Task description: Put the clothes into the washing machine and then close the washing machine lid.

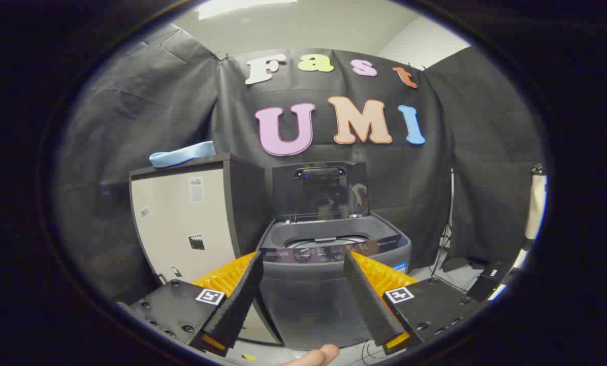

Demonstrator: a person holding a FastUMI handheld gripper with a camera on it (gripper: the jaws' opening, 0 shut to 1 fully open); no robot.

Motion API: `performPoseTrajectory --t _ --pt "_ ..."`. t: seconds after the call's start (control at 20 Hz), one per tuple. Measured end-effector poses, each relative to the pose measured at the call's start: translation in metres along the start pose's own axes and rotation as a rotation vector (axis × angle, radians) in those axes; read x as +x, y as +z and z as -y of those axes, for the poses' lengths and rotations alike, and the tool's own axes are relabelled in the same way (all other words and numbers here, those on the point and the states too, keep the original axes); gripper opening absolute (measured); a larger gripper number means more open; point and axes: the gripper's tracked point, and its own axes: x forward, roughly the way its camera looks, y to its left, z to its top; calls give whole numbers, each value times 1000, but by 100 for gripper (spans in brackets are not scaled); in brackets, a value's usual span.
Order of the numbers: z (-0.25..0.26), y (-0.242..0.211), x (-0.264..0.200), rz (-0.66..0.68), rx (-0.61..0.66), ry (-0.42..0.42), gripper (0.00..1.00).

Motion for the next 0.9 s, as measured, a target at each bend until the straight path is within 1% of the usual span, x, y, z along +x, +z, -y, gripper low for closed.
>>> performPoseTrajectory --t 0.5,0.9 --pt "-11 -4 0 -14 -18 3 99" --pt "-18 -7 2 -9 -41 24 99"
